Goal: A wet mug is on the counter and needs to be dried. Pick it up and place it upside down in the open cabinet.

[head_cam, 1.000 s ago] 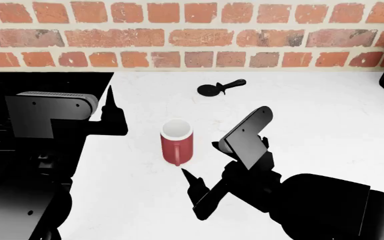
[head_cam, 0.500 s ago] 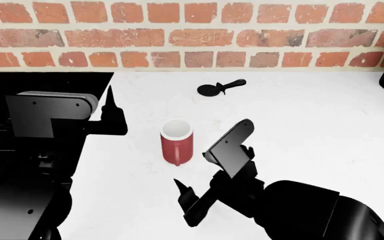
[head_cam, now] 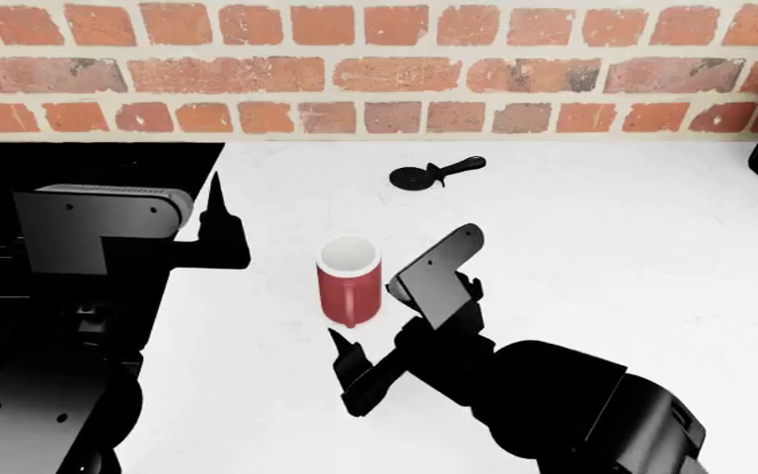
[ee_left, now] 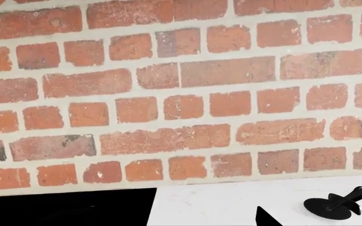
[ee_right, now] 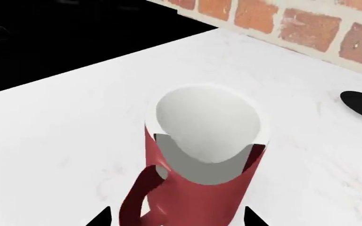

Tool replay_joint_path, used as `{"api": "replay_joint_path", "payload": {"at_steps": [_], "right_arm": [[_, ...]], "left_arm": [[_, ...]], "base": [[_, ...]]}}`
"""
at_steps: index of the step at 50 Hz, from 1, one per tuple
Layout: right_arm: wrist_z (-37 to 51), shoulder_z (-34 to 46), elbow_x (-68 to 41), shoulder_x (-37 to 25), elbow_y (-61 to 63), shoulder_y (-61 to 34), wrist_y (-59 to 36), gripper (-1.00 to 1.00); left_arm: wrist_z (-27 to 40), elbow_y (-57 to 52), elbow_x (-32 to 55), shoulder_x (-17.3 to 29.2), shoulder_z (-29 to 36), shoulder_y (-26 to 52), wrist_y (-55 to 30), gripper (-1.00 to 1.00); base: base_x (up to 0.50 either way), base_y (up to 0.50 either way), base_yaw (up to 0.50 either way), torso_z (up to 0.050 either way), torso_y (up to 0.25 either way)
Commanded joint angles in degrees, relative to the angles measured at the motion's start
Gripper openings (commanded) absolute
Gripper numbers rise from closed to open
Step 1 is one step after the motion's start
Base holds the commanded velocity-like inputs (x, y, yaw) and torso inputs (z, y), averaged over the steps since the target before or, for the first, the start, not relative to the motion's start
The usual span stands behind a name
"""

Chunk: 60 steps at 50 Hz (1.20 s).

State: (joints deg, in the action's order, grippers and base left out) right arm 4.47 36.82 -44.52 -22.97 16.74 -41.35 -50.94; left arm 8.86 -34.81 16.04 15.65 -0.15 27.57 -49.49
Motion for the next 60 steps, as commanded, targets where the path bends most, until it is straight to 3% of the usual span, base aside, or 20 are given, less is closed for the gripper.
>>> {"api": "replay_joint_path", "payload": {"at_steps": [1, 33, 34, 60], "right_arm": [[0.14, 0.17, 1.21, 1.38, -2.44, -0.41, 1.73, 1.0], [0.01, 1.12, 2.24, 3.07, -5.86, -1.37, 3.31, 1.0], [0.14, 1.02, 2.27, 3.1, -5.89, -1.33, 3.43, -1.0], [1.29, 1.11, 2.33, 2.13, -4.25, -1.13, 3.54, -1.0]], "left_arm": [[0.25, 0.01, 0.17, 0.21, 0.22, -0.15, 0.14, 1.0], [1.01, -1.25, 1.32, 0.99, -0.38, -0.1, -0.67, 1.0], [1.0, -1.18, 1.34, 1.02, -0.45, -0.19, -0.53, 1.0], [1.52, -1.13, 1.89, 1.51, -1.08, -1.05, 0.24, 1.0]], "base": [[0.0, 0.0, 0.0, 0.0, 0.0], [0.0, 0.0, 0.0, 0.0, 0.0], [0.0, 0.0, 0.0, 0.0, 0.0], [0.0, 0.0, 0.0, 0.0, 0.0]]}}
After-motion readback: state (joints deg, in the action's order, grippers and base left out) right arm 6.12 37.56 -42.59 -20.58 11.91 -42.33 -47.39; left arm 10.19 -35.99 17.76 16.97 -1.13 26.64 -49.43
